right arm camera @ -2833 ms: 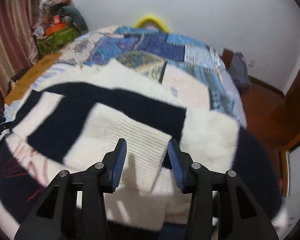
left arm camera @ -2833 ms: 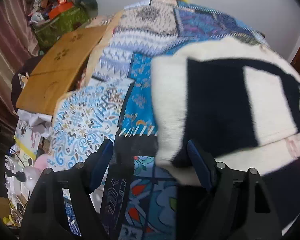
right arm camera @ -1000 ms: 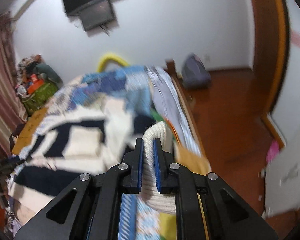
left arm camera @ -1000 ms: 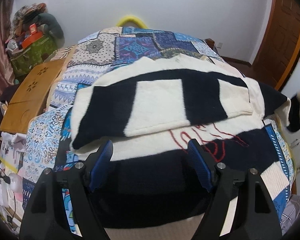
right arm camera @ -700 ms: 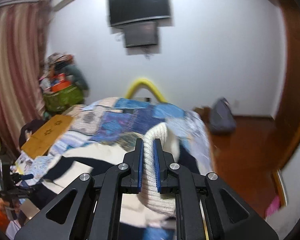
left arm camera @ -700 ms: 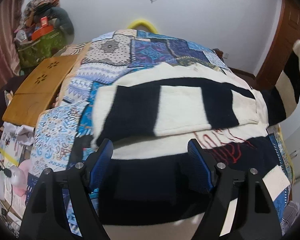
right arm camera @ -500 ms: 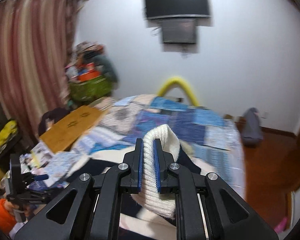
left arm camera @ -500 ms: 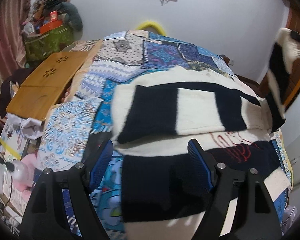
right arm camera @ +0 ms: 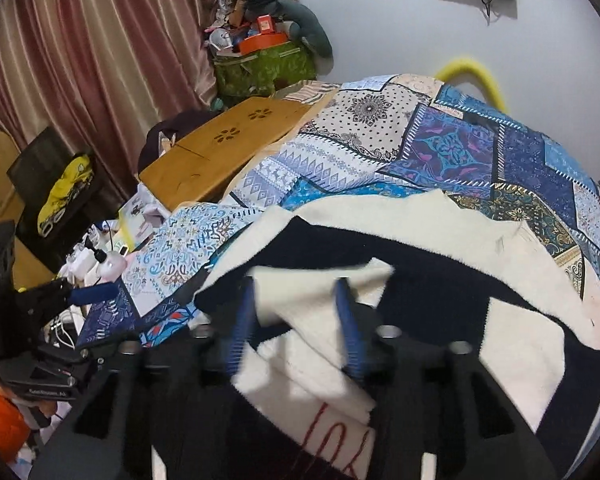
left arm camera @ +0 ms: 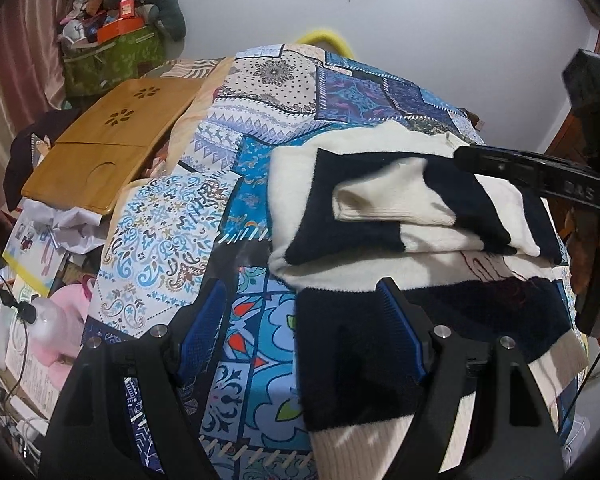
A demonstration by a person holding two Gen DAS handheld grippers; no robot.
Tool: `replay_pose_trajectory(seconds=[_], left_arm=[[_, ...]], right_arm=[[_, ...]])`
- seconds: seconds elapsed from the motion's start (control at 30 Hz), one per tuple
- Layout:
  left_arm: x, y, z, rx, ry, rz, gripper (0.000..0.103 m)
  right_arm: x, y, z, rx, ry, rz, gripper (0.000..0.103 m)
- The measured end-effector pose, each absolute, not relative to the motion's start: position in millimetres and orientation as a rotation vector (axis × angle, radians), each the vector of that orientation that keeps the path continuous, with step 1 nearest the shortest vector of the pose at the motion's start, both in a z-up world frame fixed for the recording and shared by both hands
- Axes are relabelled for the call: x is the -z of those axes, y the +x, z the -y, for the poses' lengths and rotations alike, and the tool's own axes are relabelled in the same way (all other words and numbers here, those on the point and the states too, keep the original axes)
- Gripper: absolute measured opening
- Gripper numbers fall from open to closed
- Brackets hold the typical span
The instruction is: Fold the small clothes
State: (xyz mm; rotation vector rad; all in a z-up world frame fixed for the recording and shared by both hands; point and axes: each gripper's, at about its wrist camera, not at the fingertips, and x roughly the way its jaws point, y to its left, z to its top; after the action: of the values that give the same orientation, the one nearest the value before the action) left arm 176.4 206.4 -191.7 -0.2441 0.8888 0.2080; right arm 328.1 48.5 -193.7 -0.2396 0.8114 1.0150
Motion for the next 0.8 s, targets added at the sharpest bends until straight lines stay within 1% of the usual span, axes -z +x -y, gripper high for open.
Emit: replay_pose_trajectory(seconds=[0.1, 0.17, 0.2, 0.4, 0.47, 0.5, 0.57, 0.63, 0.67, 0.7, 0.77, 0.8], left_arm=[[189.7, 187.7, -201.8, -0.193, -0.236, -0.888, 0.077], [187.6, 199.0, -198.3, -0.176, -0.233, -0.880, 0.077], [187.5, 207.7, -197.1, -0.170, -0.234, -0.883, 0.077], [200.1, 262.3, -199.5, -0.145, -0.290, -0.931, 0.076], [210.7, 282.3, -203.6, -0.138, -0.328, -0.968, 0.067], [216.4, 292.2, -205.1, -0.134, -0.344, -0.993, 0.061], [229.8, 312.1, -207.0, -0.127, -0.362, -1.041, 0.057], [242.4, 327.3, -208.2, -0.148, -0.358, -1.075, 0.049], [248.9, 334.1, -207.9, -0.155, -0.358, -1.091, 0.042], [252.8, 337.5, -206.9, -0.151, -0.362, -1.095, 0.024], [252.1, 343.0, -201.8, -0.157, -0.337, -1.082, 0.010], [248.4, 345.4, -197.4, -0.159, -0.313, -1.075, 0.008]], right_arm=[[182.2, 326.0, -31.6, -1.000, -0.234, -0.766, 0.048], [176.1, 329.1, -14.6, -0.960, -0.231, -0.736, 0.056], [171.4, 330.3, -1.7, -0.938, -0.229, -0.717, 0.057], [165.9, 345.3, 83.6, -0.738, -0.232, -0.673, 0.059], [174.2, 351.5, 115.6, -0.671, -0.224, -0.689, 0.060], [175.7, 355.0, 126.4, -0.648, -0.219, -0.699, 0.060], [186.6, 360.3, 150.6, -0.589, -0.213, -0.725, 0.060], [196.9, 365.5, 172.1, -0.550, -0.199, -0.753, 0.060], [203.4, 368.5, 181.7, -0.531, -0.187, -0.772, 0.060], [208.2, 370.5, 190.7, -0.516, -0.175, -0.786, 0.060], [217.0, 373.6, 203.6, -0.495, -0.150, -0.811, 0.060], [221.4, 375.6, 207.5, -0.487, -0.137, -0.823, 0.060]])
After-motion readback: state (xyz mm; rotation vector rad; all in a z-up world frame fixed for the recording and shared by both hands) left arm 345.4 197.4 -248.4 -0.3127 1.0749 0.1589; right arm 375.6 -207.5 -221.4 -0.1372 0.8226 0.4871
